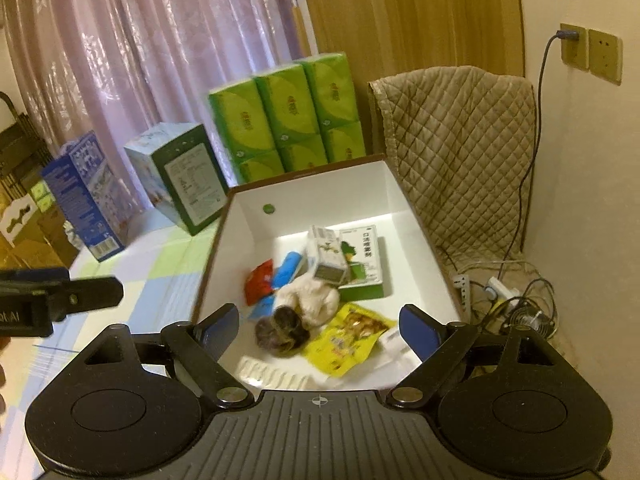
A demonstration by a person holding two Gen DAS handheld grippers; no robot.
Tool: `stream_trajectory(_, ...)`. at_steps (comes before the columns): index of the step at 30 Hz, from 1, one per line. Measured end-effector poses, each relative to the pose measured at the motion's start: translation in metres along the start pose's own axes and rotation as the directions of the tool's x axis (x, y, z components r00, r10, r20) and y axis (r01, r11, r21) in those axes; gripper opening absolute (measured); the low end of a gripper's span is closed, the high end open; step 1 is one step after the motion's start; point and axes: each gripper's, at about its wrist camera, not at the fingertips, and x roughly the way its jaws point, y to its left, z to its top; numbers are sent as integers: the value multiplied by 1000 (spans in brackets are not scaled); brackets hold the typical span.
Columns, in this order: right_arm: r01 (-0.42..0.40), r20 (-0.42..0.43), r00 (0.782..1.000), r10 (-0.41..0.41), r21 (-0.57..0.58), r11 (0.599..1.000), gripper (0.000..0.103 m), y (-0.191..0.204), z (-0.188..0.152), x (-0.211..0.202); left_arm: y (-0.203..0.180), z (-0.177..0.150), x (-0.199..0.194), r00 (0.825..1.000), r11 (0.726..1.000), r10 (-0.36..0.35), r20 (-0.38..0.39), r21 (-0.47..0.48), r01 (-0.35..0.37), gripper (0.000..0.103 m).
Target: Organize objects
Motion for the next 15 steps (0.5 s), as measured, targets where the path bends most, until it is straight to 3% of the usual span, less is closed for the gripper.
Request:
stream_trajectory(7,-34,4,999,34,60,998,85,29,-25,-33,35,-38,-43,1000,1000,2,-12,-31,-2,102)
stream_trajectory(15,-18,-21,1000,19,42,999,85,68,-58,-58,66,-78,-90,999,998,26,-33,-48,-27,102)
